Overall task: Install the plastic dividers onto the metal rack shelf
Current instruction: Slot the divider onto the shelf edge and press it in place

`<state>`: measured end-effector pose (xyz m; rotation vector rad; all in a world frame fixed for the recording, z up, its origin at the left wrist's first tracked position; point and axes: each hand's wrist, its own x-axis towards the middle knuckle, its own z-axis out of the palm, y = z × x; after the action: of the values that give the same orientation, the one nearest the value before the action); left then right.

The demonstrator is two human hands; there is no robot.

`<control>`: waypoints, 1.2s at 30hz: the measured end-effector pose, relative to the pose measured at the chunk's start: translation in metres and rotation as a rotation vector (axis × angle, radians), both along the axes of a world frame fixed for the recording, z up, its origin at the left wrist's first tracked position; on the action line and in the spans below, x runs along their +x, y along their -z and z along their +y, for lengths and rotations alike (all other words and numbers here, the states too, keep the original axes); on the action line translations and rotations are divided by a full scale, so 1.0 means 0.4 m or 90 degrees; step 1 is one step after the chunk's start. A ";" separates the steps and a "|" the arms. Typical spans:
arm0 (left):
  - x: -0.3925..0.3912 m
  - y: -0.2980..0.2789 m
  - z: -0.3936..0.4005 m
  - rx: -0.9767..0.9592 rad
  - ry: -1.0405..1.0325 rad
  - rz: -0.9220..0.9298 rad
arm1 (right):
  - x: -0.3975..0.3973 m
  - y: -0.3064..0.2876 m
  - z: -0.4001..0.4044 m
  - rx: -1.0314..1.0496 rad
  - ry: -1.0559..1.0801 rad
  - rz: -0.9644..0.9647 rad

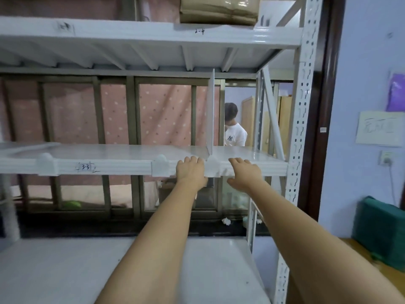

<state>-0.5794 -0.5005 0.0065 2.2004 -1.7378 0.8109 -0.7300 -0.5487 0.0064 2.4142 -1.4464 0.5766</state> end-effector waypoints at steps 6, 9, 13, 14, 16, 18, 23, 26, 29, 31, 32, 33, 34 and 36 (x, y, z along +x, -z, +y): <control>-0.013 -0.021 0.160 -0.006 0.044 -0.008 | 0.016 -0.020 0.176 -0.028 0.038 -0.001; -0.019 -0.038 0.236 -0.019 0.059 -0.028 | 0.035 -0.034 0.265 -0.033 0.027 0.003; -0.027 -0.072 0.328 -0.033 0.077 -0.035 | 0.033 -0.065 0.363 -0.054 0.049 -0.001; -0.032 -0.081 0.348 -0.035 0.083 -0.032 | 0.029 -0.075 0.384 -0.056 0.052 -0.001; -0.042 -0.099 0.387 -0.044 0.089 -0.027 | 0.020 -0.095 0.424 -0.051 0.056 -0.004; -0.051 -0.115 0.422 -0.046 0.088 -0.019 | 0.010 -0.112 0.456 -0.052 0.055 -0.007; -0.067 -0.149 0.481 -0.038 0.068 -0.011 | -0.015 -0.140 0.511 -0.070 0.058 -0.020; -0.078 -0.172 0.502 -0.032 0.045 0.006 | -0.031 -0.163 0.527 -0.070 0.059 -0.021; -0.092 -0.182 0.514 -0.034 0.033 0.005 | -0.043 -0.178 0.533 -0.058 0.056 -0.027; -0.095 -0.182 0.527 -0.027 0.027 0.003 | -0.042 -0.177 0.538 -0.045 0.054 -0.015; -0.093 -0.179 0.533 -0.023 0.020 0.001 | -0.037 -0.174 0.541 -0.043 0.052 -0.009; -0.088 -0.176 0.539 -0.019 0.009 0.001 | -0.031 -0.171 0.545 -0.042 0.046 -0.004; -0.081 -0.172 0.545 -0.015 -0.002 0.000 | -0.023 -0.166 0.549 -0.042 0.038 -0.001; -0.061 -0.162 0.558 -0.008 -0.022 -0.006 | -0.004 -0.155 0.557 -0.043 0.023 0.004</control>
<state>-0.6039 -0.2774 0.0713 2.2281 -1.6992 0.8393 -0.7316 -0.3259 0.0684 2.3315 -1.4419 0.5983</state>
